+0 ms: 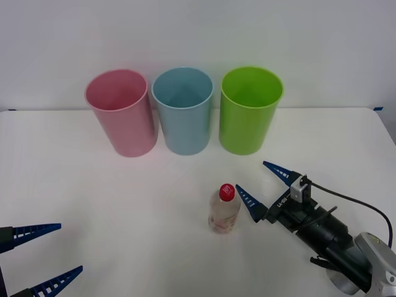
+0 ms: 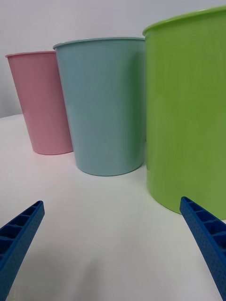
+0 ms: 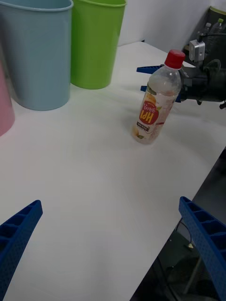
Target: Put cans in the blue bin and PET bottles in the pink bin and trash in the green bin.
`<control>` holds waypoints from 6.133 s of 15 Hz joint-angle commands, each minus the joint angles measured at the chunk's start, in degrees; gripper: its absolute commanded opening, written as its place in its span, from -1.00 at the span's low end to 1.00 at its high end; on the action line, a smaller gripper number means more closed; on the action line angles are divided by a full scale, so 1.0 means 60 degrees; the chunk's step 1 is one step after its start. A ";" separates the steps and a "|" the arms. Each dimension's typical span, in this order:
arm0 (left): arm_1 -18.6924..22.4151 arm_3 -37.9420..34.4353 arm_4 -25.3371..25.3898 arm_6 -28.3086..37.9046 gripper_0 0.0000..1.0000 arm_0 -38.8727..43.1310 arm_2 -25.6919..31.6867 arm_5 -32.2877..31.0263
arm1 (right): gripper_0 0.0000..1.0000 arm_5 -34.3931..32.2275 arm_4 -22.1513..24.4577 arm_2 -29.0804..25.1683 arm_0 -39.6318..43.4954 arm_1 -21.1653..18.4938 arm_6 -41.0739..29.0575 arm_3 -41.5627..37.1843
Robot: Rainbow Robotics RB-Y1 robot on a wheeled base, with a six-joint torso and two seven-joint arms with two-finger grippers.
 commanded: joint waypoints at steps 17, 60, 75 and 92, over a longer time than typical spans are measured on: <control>0.0000 0.0000 0.0000 0.0000 1.00 0.0000 0.0000 0.0000 | 1.00 -0.0513 -0.0688 0.0029 0.0366 -0.0557 0.0044 -0.0044; 0.0000 0.0000 0.0000 0.0000 1.00 0.0000 0.0000 0.0000 | 1.00 -0.1465 -0.1875 0.2285 0.1392 -0.1289 0.1391 -0.0278; 0.0000 0.0000 0.0000 0.0000 1.00 0.0000 0.0000 0.0000 | 1.00 -0.1011 -0.1846 0.2681 0.1084 -0.0879 0.1670 -0.0278; 0.0000 0.0000 0.0000 0.0000 1.00 0.0000 0.0000 0.0000 | 1.00 -0.0161 -0.1772 0.3062 0.0762 -0.0396 0.2065 -0.0278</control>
